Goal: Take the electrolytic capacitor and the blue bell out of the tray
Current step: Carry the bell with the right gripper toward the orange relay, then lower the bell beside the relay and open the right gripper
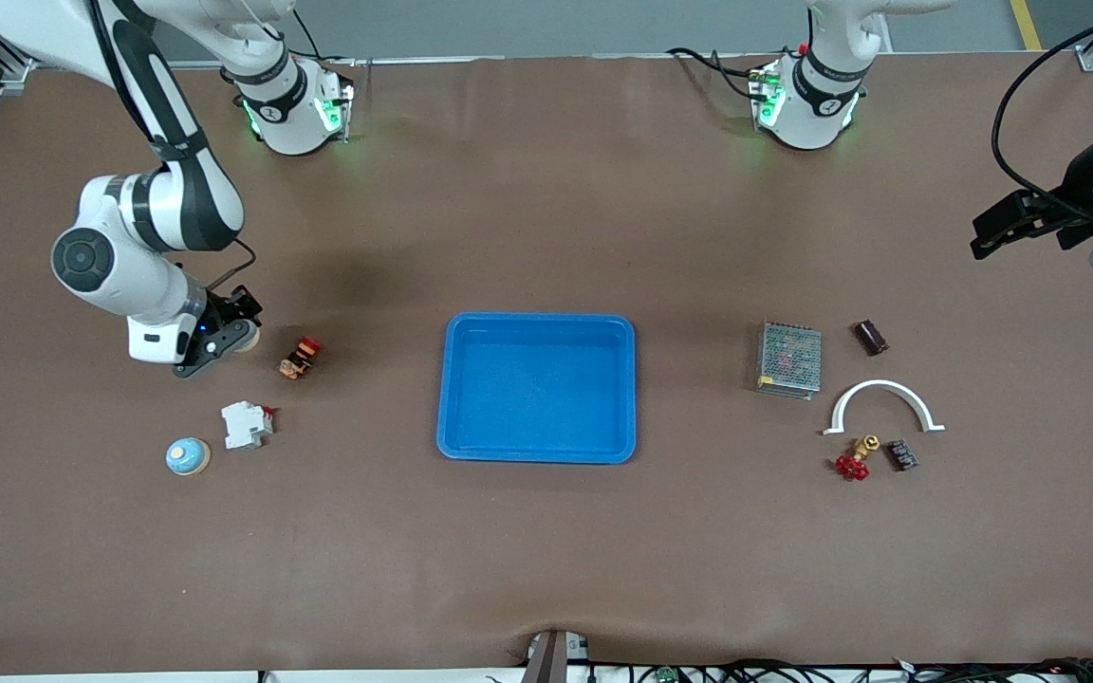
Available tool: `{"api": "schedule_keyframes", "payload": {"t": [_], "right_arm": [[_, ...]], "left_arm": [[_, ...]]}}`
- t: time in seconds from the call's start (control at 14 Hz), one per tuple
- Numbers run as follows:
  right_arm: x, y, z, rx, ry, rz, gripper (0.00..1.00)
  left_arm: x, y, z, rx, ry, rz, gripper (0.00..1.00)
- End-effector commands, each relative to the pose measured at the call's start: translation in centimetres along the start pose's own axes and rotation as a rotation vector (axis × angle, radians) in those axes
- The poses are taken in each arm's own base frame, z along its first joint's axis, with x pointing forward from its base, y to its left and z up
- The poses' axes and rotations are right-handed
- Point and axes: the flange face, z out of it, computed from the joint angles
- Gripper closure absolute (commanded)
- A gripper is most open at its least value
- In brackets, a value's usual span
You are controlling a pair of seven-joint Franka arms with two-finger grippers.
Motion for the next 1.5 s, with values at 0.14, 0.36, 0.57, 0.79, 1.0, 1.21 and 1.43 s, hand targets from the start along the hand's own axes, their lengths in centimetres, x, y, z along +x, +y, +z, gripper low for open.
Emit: {"api": "schedule_keyframes", "payload": {"t": [0.14,0.36,0.57,0.79,1.0,1.21,1.43], "right_arm": [[-0.9,1.8,4.0,0.017,0.018,-0.051,0.60],[-1.0,2.0,5.2,0.020,0.019,-0.056,0.60],[-0.9,1.8,6.5,0.011,0.032,-0.059,0.60],[-0.9,1.8,7.0,0.012,0.033,-0.059,0.60],[-1.0,1.9,7.4,0.016,0.030,-0.054,0.60],[-0.9,1.9,7.4,0.017,0.029,-0.054,0.24],[-1.5,2.6,7.2,0.023,0.028,-0.030,0.00]], "left_arm": [[0.0,-0.3,-0.5,-0.010,0.016,0.016,0.00],[0.0,-0.1,-0.4,-0.010,0.015,0.019,0.00],[-0.1,0.0,-0.4,-0.010,0.013,0.019,0.00],[-0.1,-0.1,-0.2,-0.009,0.010,0.016,0.00],[-0.1,0.0,-0.2,-0.009,0.010,0.017,0.00],[-0.2,0.3,-0.2,-0.009,0.010,0.023,0.00],[-0.2,0.5,-0.2,-0.009,0.010,0.025,0.00]]}}
